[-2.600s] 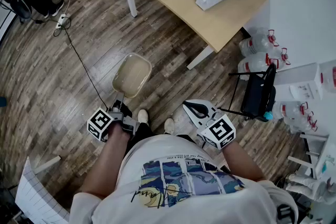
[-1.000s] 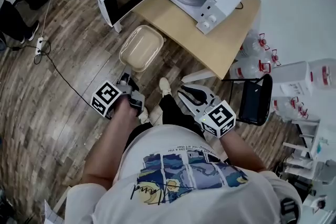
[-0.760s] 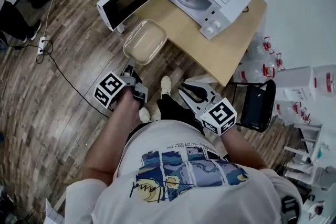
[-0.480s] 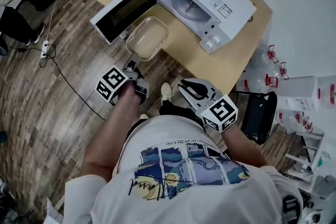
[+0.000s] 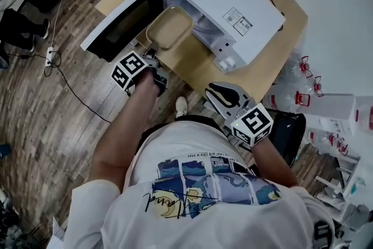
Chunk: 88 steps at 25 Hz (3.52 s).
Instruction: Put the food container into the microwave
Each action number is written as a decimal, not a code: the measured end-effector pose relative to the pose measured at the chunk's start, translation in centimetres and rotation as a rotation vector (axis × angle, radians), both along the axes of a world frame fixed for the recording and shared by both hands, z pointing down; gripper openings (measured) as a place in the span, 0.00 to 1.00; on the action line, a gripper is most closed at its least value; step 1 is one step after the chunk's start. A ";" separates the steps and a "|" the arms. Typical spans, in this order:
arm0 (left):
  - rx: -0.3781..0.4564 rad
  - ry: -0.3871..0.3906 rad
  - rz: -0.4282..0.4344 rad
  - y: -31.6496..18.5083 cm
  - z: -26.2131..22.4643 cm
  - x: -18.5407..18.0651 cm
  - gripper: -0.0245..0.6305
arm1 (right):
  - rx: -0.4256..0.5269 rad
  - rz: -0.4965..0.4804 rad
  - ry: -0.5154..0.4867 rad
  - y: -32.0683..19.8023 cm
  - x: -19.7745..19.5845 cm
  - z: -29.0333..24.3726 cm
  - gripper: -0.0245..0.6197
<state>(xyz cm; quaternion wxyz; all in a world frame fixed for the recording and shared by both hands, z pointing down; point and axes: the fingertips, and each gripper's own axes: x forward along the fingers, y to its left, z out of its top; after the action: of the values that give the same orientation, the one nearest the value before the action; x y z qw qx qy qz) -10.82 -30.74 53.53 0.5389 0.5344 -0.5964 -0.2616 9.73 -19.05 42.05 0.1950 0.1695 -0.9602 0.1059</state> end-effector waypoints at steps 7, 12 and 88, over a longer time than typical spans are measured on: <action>-0.031 -0.012 0.001 -7.0 1.8 1.6 0.10 | -0.007 0.052 -0.013 -3.8 3.9 -0.1 0.12; -0.049 0.002 0.002 -11.1 3.2 2.7 0.10 | -0.021 0.052 0.004 -4.9 5.6 0.4 0.12; 0.322 -0.047 0.551 16.8 -9.6 -4.2 0.05 | 0.025 0.131 0.028 8.6 -10.9 0.8 0.06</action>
<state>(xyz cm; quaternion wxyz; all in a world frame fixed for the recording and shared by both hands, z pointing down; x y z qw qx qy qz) -15.01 -13.92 43.94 0.4841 0.7600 -0.3925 -0.1842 -1.21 -10.41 42.81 0.1991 0.2360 -0.9454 0.1043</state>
